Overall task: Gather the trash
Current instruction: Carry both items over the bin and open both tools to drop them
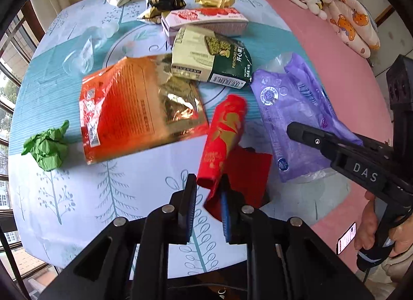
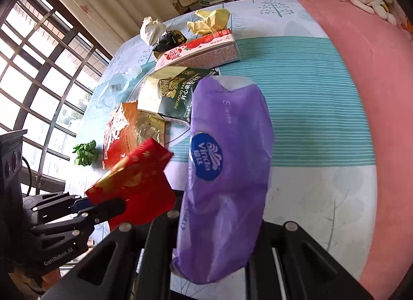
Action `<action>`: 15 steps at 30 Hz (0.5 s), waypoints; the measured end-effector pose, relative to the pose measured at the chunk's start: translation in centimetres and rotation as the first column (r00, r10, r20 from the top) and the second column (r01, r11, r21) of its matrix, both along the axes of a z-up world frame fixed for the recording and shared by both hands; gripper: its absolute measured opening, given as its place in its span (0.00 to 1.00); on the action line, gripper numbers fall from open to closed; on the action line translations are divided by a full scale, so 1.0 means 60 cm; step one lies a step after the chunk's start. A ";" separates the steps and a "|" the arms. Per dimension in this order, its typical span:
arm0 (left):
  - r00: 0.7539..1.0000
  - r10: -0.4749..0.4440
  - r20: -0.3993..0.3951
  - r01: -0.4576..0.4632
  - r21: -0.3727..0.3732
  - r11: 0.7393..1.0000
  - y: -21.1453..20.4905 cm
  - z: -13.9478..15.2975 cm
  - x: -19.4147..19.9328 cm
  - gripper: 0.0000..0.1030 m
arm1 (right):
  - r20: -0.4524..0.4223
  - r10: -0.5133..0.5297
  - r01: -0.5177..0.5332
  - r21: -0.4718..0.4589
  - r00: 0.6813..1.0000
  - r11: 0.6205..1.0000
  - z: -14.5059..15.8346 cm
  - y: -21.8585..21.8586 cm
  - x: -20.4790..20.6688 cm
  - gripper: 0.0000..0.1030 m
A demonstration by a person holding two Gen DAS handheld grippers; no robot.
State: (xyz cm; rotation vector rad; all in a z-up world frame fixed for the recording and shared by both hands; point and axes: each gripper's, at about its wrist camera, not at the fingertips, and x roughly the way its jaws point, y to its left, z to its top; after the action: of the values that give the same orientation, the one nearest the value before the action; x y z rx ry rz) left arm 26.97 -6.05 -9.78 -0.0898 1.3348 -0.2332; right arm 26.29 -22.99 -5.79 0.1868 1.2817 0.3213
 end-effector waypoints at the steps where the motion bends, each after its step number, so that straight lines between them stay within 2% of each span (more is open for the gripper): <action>1: 1.000 -0.002 -0.002 0.002 0.005 1.000 0.000 -0.004 0.000 0.16 | -0.004 0.003 -0.003 -0.001 1.000 1.000 -0.002 0.001 -0.002 0.12; 6: 1.000 -0.005 0.008 0.005 0.015 1.000 -0.001 -0.009 0.002 0.16 | -0.005 0.031 -0.031 -0.011 1.000 0.999 -0.005 0.007 -0.013 0.12; 9: 0.999 0.002 0.035 -0.003 0.020 1.000 0.000 -0.004 0.002 0.08 | 0.003 0.048 -0.048 -0.009 0.999 0.999 -0.002 0.011 -0.017 0.11; 15: 0.997 0.003 0.079 -0.004 0.004 1.000 0.006 0.022 -0.013 0.05 | 0.024 0.052 -0.052 -0.005 0.998 0.999 0.013 0.017 -0.028 0.11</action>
State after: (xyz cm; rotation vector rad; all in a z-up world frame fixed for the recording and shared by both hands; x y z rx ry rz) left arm 26.19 -5.70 -8.44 -0.0783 1.2568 -0.2286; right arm 24.60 -21.95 -4.98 0.1457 1.2646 0.3637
